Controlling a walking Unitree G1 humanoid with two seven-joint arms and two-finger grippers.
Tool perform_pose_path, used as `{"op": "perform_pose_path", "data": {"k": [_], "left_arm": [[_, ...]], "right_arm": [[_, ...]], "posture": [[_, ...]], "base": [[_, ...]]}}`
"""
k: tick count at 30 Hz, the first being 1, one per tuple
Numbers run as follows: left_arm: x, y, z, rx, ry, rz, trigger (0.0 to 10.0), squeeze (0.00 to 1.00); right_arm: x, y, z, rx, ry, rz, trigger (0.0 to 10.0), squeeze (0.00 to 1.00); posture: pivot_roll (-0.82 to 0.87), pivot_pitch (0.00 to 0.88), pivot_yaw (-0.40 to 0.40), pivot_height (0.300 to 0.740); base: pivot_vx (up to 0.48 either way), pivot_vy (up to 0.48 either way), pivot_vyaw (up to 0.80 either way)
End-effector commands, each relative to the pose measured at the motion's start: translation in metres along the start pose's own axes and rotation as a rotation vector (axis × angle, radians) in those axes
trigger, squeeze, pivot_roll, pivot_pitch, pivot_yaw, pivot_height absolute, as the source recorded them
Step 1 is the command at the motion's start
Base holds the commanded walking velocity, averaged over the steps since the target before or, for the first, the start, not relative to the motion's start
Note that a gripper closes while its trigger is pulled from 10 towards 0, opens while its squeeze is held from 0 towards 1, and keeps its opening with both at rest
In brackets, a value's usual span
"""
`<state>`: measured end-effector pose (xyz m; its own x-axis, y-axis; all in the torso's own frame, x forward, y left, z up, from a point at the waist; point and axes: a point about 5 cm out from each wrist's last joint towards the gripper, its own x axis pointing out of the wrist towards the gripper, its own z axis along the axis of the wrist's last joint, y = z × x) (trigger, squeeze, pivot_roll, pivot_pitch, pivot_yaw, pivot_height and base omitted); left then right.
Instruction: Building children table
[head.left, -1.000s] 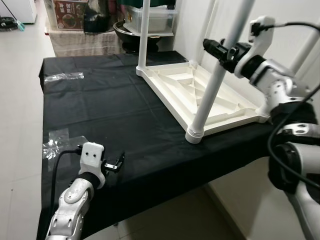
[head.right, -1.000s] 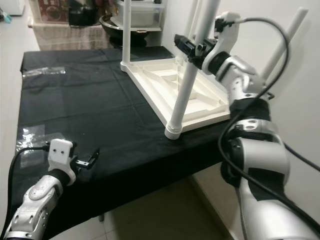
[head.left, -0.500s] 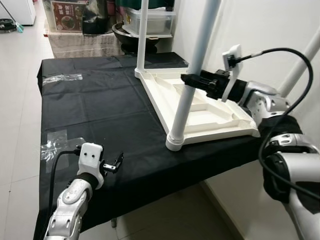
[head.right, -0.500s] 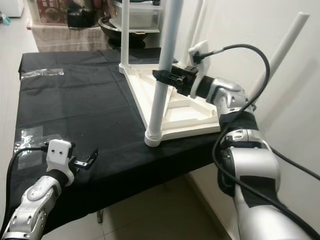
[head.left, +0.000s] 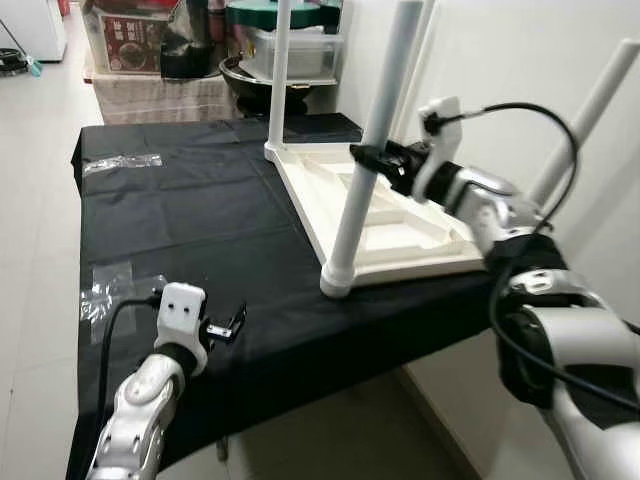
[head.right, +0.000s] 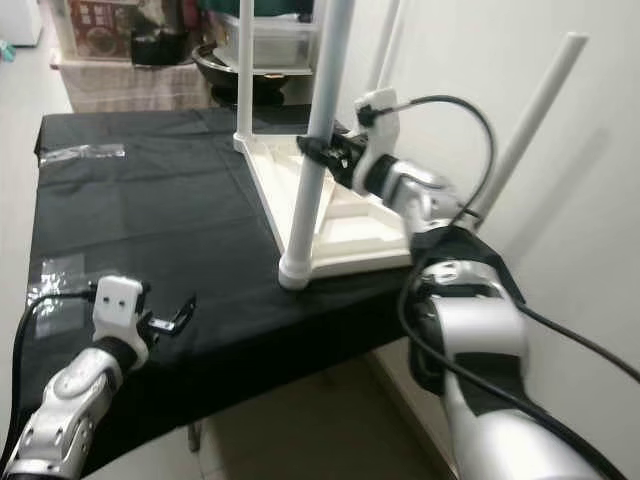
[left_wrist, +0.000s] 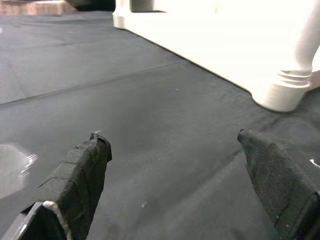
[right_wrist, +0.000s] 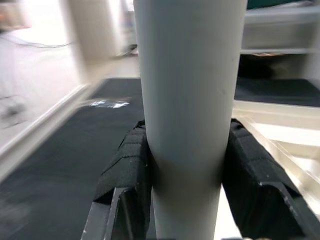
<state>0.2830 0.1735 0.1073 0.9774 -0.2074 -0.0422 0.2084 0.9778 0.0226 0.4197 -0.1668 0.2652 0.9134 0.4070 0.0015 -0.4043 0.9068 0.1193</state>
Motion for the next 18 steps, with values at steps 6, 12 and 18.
{"op": "perform_pose_path", "data": {"k": [6, 12, 18], "left_arm": [[-0.006, 0.001, -0.008, -0.002, 0.028, 0.013, 10.0, 0.00], [-0.006, 0.001, -0.008, 0.001, 0.031, 0.011, 10.0, 0.00], [-0.006, 0.001, -0.009, 0.000, 0.034, 0.011, 10.0, 0.00]], "right_arm": [[-0.046, -0.048, -0.102, 0.156, 0.272, -0.879, 4.2, 0.00], [-0.033, -0.022, -0.086, 0.124, 0.208, -0.723, 10.0, 0.00], [-0.032, -0.032, -0.033, 0.111, -0.010, -0.735, 10.0, 1.00]], "posture": [[0.05, 0.000, -0.137, 0.740], [0.05, 0.000, -0.133, 0.740], [0.04, 0.000, -0.132, 0.740]], "base": [[0.000, 0.000, 0.00], [0.000, 0.000, 0.00], [0.000, 0.000, 0.00]]}}
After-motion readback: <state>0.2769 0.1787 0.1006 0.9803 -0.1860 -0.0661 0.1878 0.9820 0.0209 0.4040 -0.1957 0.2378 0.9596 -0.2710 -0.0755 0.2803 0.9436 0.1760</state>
